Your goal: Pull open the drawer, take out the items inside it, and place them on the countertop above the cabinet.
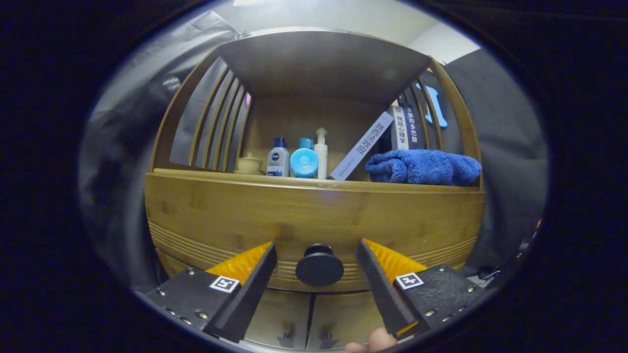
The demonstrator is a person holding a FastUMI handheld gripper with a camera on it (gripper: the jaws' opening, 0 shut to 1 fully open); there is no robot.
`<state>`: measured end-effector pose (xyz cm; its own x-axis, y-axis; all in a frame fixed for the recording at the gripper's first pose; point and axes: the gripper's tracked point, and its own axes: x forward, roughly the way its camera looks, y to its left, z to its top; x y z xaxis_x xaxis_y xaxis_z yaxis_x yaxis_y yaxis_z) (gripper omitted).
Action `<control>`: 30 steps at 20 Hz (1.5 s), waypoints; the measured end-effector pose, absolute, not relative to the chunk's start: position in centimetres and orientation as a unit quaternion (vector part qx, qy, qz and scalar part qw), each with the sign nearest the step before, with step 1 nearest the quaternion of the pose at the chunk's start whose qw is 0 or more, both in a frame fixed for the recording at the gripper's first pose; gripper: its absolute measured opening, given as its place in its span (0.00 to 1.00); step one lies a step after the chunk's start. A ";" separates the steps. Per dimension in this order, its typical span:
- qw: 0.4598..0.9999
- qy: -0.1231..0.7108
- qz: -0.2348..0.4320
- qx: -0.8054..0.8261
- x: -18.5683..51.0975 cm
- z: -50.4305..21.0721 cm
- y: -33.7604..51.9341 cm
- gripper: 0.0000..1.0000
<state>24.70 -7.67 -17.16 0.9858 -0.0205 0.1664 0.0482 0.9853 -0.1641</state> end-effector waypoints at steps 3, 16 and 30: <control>0.994 -0.078 -0.017 -0.076 24.7 -17.2 -7.6 1.00; 0.991 -0.092 -0.040 -0.085 13.2 -6.6 -8.4 0.99; 0.987 -0.134 -0.073 -0.048 -1.0 10.4 -7.5 0.97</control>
<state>-1.01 -7.48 10.41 0.9532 -0.1314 0.2723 0.1572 0.9847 -0.0751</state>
